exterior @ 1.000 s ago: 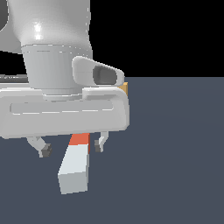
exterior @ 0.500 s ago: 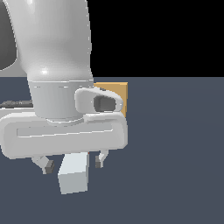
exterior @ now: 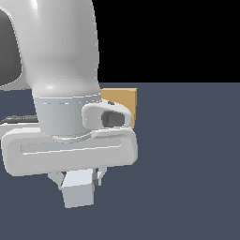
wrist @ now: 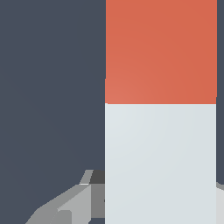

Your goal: Insert the peg into the horizontal hole in a box.

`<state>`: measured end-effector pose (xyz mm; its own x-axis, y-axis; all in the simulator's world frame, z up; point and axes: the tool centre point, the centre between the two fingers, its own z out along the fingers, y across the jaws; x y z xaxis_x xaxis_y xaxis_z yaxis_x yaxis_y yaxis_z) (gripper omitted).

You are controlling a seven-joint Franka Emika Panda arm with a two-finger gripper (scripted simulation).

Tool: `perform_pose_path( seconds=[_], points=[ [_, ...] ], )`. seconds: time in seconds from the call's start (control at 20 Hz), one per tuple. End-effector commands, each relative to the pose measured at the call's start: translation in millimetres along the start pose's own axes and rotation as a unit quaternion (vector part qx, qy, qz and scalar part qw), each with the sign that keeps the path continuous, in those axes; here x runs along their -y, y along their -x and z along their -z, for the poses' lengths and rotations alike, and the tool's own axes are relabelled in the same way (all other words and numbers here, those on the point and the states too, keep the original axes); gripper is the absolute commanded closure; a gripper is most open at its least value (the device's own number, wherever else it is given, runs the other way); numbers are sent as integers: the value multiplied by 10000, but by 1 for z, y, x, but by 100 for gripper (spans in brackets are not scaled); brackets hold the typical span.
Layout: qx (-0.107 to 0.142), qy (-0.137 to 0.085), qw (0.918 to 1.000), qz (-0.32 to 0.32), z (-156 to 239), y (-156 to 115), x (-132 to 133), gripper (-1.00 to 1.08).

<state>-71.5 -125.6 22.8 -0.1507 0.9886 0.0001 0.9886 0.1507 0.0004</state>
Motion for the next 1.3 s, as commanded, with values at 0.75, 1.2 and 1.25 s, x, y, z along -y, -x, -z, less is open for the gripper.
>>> perform_pose_path(
  seconds=[0.75, 1.2, 1.25],
  points=[
    [0, 1, 9998, -182, 6, -21, -2, 108],
    [-2, 1, 9979, -641, 21, -73, -10, 108],
    [-2, 1, 9975, -707, 24, -80, -12, 108]
  ],
)
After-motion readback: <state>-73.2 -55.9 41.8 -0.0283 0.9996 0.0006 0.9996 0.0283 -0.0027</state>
